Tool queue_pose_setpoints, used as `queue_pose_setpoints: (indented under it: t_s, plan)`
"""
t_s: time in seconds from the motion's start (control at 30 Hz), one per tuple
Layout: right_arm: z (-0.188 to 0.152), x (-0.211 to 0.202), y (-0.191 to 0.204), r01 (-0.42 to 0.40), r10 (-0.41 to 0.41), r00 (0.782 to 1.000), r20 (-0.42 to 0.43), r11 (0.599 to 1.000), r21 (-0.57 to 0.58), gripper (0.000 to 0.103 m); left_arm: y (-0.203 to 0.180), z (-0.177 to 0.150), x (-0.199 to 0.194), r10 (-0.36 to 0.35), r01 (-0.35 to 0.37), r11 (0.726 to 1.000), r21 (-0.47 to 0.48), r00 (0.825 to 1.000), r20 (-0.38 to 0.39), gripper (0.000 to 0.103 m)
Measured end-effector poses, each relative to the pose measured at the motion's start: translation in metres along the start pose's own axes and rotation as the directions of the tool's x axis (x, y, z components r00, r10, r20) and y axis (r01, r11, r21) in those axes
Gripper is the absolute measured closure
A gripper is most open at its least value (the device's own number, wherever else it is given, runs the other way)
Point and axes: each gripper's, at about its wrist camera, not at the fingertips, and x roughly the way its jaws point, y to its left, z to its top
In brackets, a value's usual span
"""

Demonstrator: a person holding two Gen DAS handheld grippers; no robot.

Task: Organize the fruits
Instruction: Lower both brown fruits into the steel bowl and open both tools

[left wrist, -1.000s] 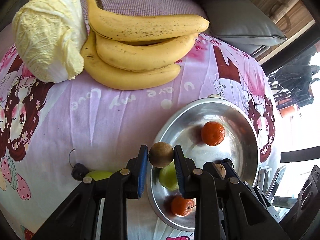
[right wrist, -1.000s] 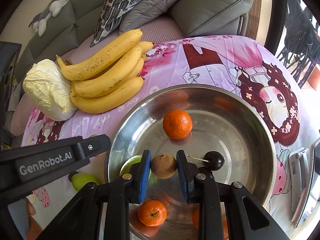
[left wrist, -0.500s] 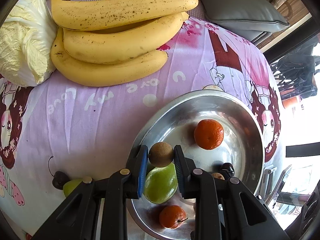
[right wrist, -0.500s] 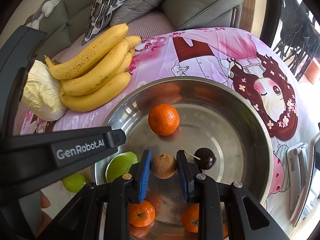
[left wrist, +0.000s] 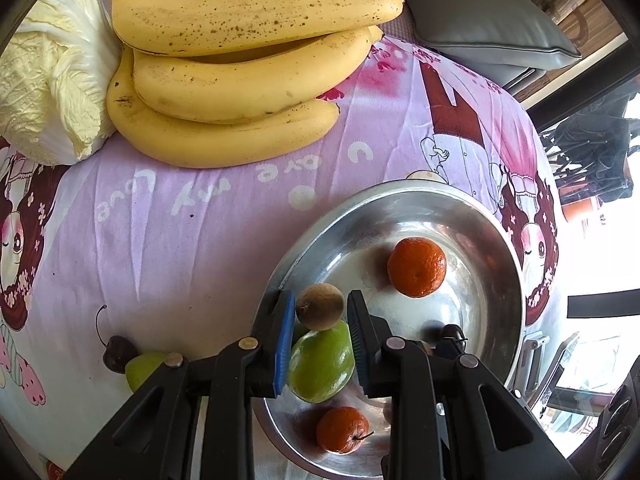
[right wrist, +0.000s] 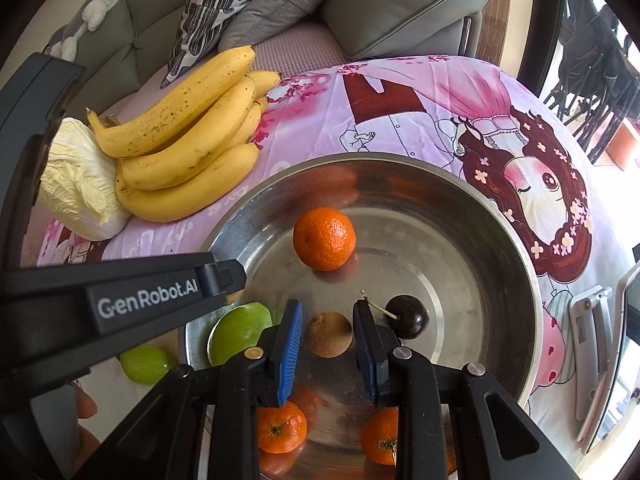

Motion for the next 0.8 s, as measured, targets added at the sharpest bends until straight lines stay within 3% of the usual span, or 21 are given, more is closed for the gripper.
queue_pose_setpoints:
  t_s: [0.4,0.57,0.8]
  plan:
    - [0.003,-0.009,0.004,-0.001,0.001,1.000,0.026,1.000,-0.008,0.072,0.015,-0.006,-0.023,-0.010,0.011,0.999,-0.033,0.999,0.044,0.076]
    - [0.002,-0.007,0.008,0.003,-0.003,1.000,0.016,1.000,-0.021,0.072,0.033,-0.013,-0.033,0.019,-0.013,0.997,-0.072,0.997,0.078,0.075]
    - [0.001,-0.005,0.011,0.016,-0.016,1.000,0.005,0.999,-0.037,0.070,0.064,-0.023,-0.032,0.075,-0.064,0.988,-0.143,0.995,0.073,0.062]
